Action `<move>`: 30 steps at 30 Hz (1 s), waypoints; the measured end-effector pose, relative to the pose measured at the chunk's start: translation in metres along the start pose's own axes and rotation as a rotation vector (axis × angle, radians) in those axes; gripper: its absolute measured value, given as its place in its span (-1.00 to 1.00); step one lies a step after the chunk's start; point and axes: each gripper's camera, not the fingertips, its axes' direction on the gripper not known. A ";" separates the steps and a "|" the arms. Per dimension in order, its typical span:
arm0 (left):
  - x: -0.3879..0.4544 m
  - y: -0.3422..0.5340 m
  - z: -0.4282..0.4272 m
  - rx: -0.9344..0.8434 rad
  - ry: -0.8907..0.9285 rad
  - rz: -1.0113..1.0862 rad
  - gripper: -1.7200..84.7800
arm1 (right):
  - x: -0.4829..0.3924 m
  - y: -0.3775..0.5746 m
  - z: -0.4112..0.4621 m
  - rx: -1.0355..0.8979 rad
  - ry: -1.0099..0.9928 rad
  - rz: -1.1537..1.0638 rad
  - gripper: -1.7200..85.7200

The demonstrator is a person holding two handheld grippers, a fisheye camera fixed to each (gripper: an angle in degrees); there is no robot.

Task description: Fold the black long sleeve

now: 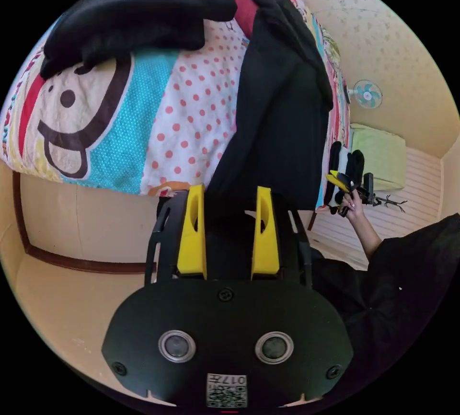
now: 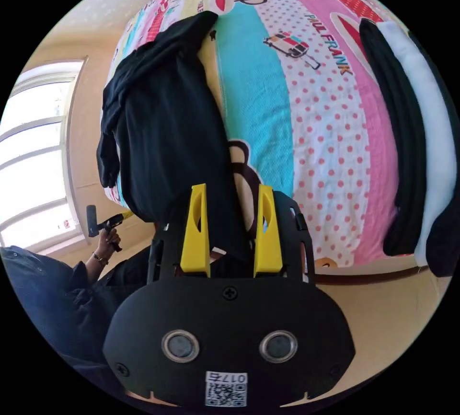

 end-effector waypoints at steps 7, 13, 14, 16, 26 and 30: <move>0.020 -0.009 0.026 -0.138 -0.143 -0.006 -0.80 | -0.027 0.023 0.034 -0.093 0.088 0.025 -0.76; 0.023 0.002 -0.016 -0.219 0.051 0.075 -0.87 | -0.031 0.014 -0.032 -0.151 -0.153 -0.024 -0.88; 0.025 0.006 -0.036 -0.224 0.166 0.088 -0.87 | -0.036 0.011 -0.061 -0.135 -0.251 -0.050 -0.88; 0.035 0.016 -0.069 -0.179 0.252 0.127 -0.87 | -0.044 0.007 -0.106 -0.097 -0.366 -0.098 -0.88; 0.061 0.118 -0.101 -0.144 0.479 -0.028 -0.87 | -0.015 0.065 -0.196 -0.203 -0.360 0.057 -0.89; 0.033 0.134 -0.069 0.003 0.721 -0.308 -0.87 | 0.010 0.052 -0.195 -0.135 -0.497 0.198 -0.89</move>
